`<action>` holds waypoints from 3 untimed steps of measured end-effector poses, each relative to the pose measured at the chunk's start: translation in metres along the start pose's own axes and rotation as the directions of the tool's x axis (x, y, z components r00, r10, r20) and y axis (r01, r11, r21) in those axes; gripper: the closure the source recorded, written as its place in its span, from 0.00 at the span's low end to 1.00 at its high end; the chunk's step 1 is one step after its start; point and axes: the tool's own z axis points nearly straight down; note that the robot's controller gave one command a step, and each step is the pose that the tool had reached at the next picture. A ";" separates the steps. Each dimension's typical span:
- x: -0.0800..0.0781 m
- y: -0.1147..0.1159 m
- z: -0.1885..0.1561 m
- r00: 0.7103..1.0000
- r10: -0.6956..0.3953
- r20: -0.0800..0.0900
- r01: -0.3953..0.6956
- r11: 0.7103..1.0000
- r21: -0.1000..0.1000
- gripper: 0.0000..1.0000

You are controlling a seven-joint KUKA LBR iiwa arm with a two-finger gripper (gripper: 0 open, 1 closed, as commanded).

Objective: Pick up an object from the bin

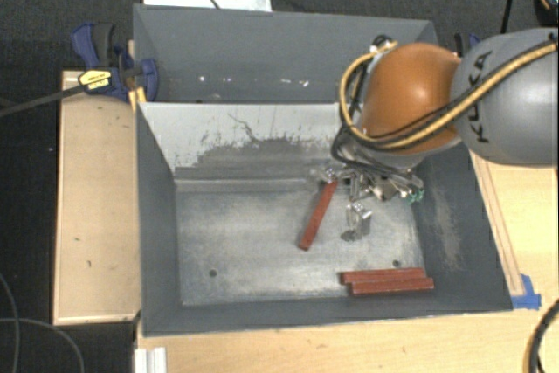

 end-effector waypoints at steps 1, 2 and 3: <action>-0.014 -0.015 0.002 0.866 -0.500 0.002 0.500 0.866 0.005 0.00; -0.015 -0.014 0.002 0.591 -0.807 0.000 0.807 0.591 0.005 0.00; -0.022 -0.009 0.074 0.225 -0.974 0.001 0.974 0.225 -0.003 0.00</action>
Offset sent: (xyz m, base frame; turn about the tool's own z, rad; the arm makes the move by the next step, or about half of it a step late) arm 0.0193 -0.0058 -0.0025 -0.5250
